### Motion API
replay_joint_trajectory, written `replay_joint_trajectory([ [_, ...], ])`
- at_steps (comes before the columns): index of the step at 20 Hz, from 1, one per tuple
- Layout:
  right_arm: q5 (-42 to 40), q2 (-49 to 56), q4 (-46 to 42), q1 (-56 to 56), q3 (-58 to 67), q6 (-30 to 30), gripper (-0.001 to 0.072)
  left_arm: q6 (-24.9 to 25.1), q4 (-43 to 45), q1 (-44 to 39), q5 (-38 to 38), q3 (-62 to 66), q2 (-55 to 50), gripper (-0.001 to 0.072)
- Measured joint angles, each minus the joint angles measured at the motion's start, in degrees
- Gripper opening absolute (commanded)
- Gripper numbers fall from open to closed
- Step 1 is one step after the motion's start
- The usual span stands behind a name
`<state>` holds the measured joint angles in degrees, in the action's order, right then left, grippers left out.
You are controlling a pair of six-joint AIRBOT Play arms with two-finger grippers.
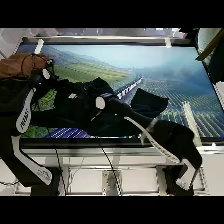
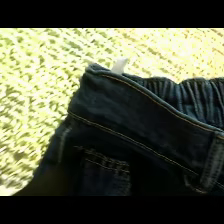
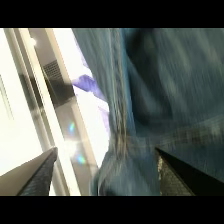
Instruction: Fold the clothes and pants, and hang the long-sleeved shirts on hangers.
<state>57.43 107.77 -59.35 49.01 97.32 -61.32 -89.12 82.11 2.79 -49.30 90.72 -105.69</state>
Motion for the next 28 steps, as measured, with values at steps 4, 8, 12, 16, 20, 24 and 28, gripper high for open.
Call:
replay_joint_trajectory([
  [4,1.97,5.81,1.88,1.25,7.34,1.18,0.0658,0.0,0.07,1.2,0.04,0.76,-0.2,0.0516],
  [8,3.74,11.08,4.13,1.88,13.73,1.9,0.0642,0.0,0.35,1.77,0.15,1.01,-0.74,0.0515],
  [12,4.26,15.39,5.03,2.51,18.03,2.1,0.0548,0.0,0.33,1.95,0.2,1.07,-2.08,0.0508],
  [16,4.63,17.64,5.2,3.45,19.26,2.03,0.005,0.0,0.13,1.95,0.24,1.07,-3.41,0.002],
  [20,4.7,17.94,3.8,3.58,19.58,-1.11,0.0022,0.13,-0.02,1.88,0.42,1.14,-3.96,0.002],
  [24,8.24,14.84,-5.51,0.07,19.67,-7.72,0.0021,0.09,0.7,2.78,-0.13,1.11,-1.16,0.0019],
  [28,17.99,7.41,-17.66,-7.96,19.67,-12.02,0.0021,-0.04,2.56,5.16,-1.33,1.14,6.67,0.0019],
])
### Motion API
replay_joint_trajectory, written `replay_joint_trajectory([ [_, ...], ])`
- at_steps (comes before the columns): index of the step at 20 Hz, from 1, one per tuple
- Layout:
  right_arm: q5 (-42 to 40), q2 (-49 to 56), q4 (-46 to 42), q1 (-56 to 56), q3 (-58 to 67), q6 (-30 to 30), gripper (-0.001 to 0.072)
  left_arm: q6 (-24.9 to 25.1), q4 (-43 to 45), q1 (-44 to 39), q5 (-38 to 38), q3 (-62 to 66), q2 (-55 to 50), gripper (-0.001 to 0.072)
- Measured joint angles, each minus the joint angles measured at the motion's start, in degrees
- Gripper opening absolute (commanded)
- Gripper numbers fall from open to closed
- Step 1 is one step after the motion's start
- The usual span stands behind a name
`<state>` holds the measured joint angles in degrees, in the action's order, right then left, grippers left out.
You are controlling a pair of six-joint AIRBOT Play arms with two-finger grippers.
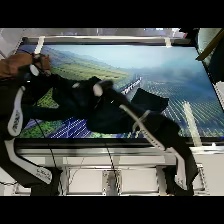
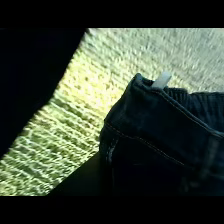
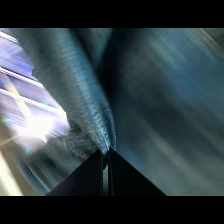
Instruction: Fold the clothes and pants, and hang the long-sleeved shirts on hangers.
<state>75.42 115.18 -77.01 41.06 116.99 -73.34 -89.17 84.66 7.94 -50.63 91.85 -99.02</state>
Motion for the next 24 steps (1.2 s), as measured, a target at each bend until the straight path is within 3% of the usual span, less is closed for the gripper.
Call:
replay_joint_trajectory([
  [5,7.54,-15.04,-9.09,-13.2,0.0,-1.53,0.0021,-0.02,0.02,0.33,-5.22,0.02,12.9,0.0019],
  [11,9.94,-31.89,-11.96,-28.37,0.0,1.27,0.0021,0.13,-2.4,-4.33,-15.1,-1.18,24.37,0.0019],
  [12,9.92,-33.11,-11.85,-30.36,-0.2,1.62,0.0054,0.26,-2.25,-5.31,-16.11,-2.47,25.55,0.0019],
  [14,9.75,-34.14,-12.87,-33.4,-1.4,1.73,0.055,0.63,1.42,-6.69,-18.03,-6.95,27.69,0.0019],
  [16,9.66,-33.14,-5.42,-34.47,-3.39,1.79,0.055,-0.22,0.76,-7.63,-18.38,-12.41,28.94,0.002],
  [18,9.4,-31.12,-4.24,-35.41,-4.7,0.61,0.0549,-2.47,3.06,-7.63,-17.57,-17.77,29.57,0.002],
  [24,12.04,-27.45,7.56,-35.3,-7.43,-1.55,0.0548,-7.48,8.17,-6.6,-9.49,-24.44,30.23,0.0019],
])
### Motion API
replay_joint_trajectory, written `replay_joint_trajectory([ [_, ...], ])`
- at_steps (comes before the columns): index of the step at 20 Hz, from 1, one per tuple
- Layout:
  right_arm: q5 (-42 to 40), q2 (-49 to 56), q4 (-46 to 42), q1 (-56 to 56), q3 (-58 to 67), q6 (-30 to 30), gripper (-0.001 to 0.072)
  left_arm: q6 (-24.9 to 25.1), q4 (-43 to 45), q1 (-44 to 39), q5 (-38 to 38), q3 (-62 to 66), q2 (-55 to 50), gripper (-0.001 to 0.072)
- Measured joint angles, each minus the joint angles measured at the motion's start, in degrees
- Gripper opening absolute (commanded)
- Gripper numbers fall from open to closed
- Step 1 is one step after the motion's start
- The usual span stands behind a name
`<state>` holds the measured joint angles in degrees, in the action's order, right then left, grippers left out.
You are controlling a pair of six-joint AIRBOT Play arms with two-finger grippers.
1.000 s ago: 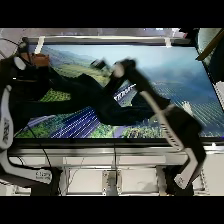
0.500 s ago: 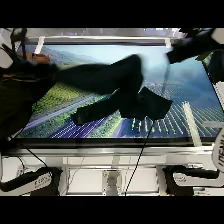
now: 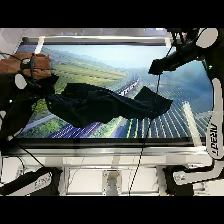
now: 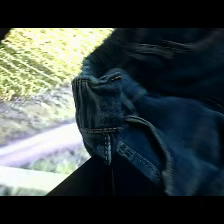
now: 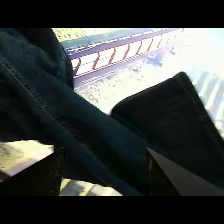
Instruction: Fold the clothes and pants, and hang the long-sleeved shirts on hangers.
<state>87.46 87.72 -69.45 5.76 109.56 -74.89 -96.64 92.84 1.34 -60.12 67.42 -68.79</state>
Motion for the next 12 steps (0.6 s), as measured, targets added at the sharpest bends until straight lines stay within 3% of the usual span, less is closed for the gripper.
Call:
replay_joint_trajectory([
  [6,1.2,0.57,5.4,8.09,-14.73,-0.07,0.0549,-2.32,0.7,0.37,11.23,0.42,0.0,0.002],
  [12,-19.19,0.68,8.09,21.18,-36.7,-0.09,0.0546,-3.1,1.6,0.92,21.31,4.92,0.0,0.0019],
])
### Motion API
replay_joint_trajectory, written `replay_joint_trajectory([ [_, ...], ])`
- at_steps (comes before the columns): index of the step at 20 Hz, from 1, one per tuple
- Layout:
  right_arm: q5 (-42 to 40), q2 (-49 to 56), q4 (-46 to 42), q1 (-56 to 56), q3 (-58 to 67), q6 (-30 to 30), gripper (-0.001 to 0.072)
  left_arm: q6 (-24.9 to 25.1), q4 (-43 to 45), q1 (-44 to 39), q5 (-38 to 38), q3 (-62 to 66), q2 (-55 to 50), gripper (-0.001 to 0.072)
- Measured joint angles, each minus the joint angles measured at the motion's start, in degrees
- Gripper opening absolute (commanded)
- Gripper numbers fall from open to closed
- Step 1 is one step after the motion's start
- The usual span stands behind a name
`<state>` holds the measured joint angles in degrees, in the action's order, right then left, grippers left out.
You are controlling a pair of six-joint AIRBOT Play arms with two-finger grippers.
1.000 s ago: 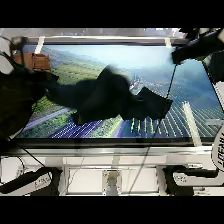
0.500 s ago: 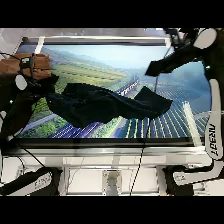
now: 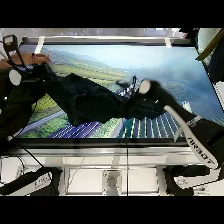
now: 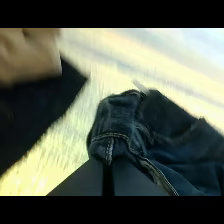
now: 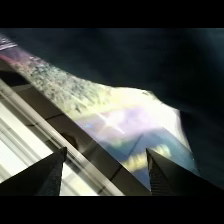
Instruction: Fold the clothes and pants, and hang the long-sleeved shirts on hangers.
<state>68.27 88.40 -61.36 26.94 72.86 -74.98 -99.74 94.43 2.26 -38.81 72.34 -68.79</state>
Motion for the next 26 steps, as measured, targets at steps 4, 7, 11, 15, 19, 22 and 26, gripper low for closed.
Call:
replay_joint_trajectory([
  [4,-12.17,0.98,-0.92,4.76,-4.66,-1.2,0.0409,-0.17,0.11,0.59,4.74,1.51,0.0,0.0019],
  [7,-16.26,3.08,-2.27,5.64,-5.75,-1.99,0.041,-0.17,0.11,0.76,6.21,1.84,0.0,0.0019],
  [11,-21.03,5.62,-2.75,6.05,-6.1,-2.38,0.0412,-0.17,0.09,0.81,7.34,2.01,0.0,0.002],
  [15,-26.88,6.93,-1.92,6.12,-6.1,-2.49,0.0389,-0.2,0.09,0.81,7.58,2.01,0.0,0.002],
  [19,-30.75,8.15,-0.17,6.12,-5.81,-2.64,0.0023,-0.2,0.09,0.81,7.65,2.01,0.02,0.002],
  [22,-29.83,7.61,0.0,4.96,-3.82,-2.64,0.0022,-0.2,0.07,0.98,7.5,2.01,0.39,0.0019],
  [26,-14.75,0.98,-8.28,-0.33,3.78,-2.6,0.0023,-0.15,0.07,2.62,6.05,2.01,3.72,0.002],
])
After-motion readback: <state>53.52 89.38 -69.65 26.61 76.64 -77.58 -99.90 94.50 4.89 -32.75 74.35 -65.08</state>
